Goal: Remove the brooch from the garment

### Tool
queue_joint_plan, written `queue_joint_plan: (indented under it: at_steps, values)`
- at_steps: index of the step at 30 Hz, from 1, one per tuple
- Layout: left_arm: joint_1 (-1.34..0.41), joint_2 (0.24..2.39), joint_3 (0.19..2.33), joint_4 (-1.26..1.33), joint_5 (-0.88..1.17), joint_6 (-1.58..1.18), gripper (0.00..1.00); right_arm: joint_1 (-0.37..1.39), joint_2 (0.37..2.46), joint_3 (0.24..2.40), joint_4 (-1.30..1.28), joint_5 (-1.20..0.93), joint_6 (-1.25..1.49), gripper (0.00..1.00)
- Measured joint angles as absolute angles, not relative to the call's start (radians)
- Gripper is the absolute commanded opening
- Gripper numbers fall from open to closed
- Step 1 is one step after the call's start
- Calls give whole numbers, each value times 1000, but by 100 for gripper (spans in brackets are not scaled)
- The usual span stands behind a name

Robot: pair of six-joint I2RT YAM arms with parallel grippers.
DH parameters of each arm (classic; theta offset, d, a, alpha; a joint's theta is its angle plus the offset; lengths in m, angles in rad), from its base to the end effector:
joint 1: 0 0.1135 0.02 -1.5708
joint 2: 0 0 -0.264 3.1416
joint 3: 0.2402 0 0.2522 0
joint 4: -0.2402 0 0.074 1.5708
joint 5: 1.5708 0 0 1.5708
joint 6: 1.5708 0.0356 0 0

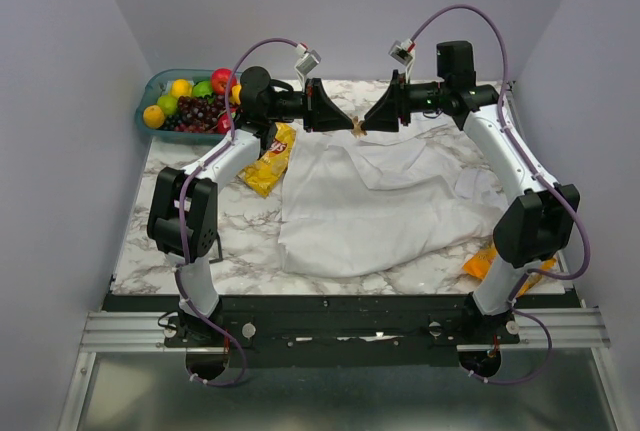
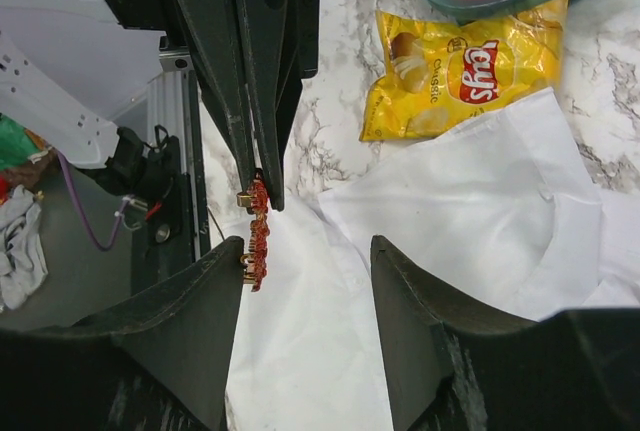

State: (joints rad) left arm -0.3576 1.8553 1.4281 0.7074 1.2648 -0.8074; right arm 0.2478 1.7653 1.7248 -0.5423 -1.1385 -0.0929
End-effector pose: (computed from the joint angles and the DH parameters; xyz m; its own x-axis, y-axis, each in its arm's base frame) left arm 0.3847 -0.1800 0.3434 -0.5173 -0.0391 -0.8549 0.8535 -0.0966 -0.5120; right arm 0.3725 0.1276 0.3736 -0.4535 -0.1548 -0.8777 -0.8836 0.2068 0.4201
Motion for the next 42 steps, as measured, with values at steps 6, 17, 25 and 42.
queue_joint_plan:
  at_steps: [6, 17, 25, 42]
  values:
    - [-358, 1855, 1428, 707, 1265, -807, 0, 248, 1767, 1725, -542, -1140, -94, 63]
    - [-358, 1855, 1428, 707, 1264, -804, 0, 242, 1773, 1726, -542, -1124, -94, 68]
    - [-357, 1855, 1432, 704, 1237, -796, 0, 239, 1777, 1773, -543, -1060, -94, 69]
    - [-358, 1856, 1446, 690, 1242, -793, 0, 196, 1782, 1760, -528, -1184, -97, 80]
